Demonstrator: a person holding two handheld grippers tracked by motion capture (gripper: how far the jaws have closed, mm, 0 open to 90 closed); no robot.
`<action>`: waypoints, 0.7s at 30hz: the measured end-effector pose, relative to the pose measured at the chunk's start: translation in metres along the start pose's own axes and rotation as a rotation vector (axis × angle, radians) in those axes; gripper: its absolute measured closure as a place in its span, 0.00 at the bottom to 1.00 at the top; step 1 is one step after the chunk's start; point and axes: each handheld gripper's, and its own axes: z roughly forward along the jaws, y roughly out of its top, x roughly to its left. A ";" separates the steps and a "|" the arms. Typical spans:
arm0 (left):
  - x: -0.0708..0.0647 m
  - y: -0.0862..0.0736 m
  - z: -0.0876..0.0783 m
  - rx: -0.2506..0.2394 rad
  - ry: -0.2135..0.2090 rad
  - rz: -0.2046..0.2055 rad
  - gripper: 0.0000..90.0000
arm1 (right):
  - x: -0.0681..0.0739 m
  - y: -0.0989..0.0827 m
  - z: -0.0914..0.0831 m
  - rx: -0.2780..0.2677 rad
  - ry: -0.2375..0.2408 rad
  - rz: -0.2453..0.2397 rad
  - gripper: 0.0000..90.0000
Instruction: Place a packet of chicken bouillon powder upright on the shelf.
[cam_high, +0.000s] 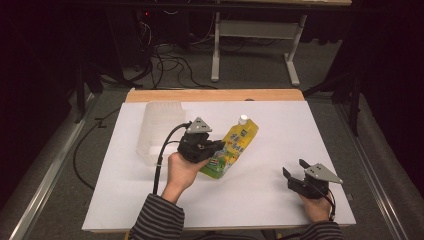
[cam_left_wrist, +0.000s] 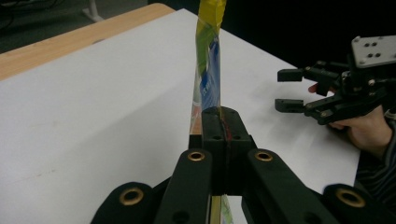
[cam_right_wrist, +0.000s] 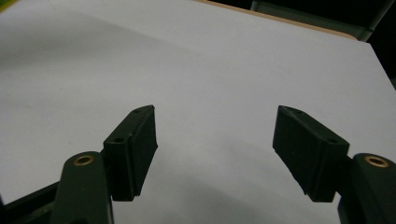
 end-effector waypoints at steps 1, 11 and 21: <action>0.001 0.000 -0.003 -0.009 -0.002 -0.003 1.00 | 0.000 0.000 0.000 0.000 0.000 0.000 0.35; 0.009 0.002 -0.036 -0.059 0.031 -0.011 1.00 | 0.000 0.000 0.000 -0.001 0.001 0.000 0.35; 0.025 0.004 -0.066 -0.101 0.103 -0.019 1.00 | 0.000 0.000 0.000 -0.001 0.000 0.000 0.35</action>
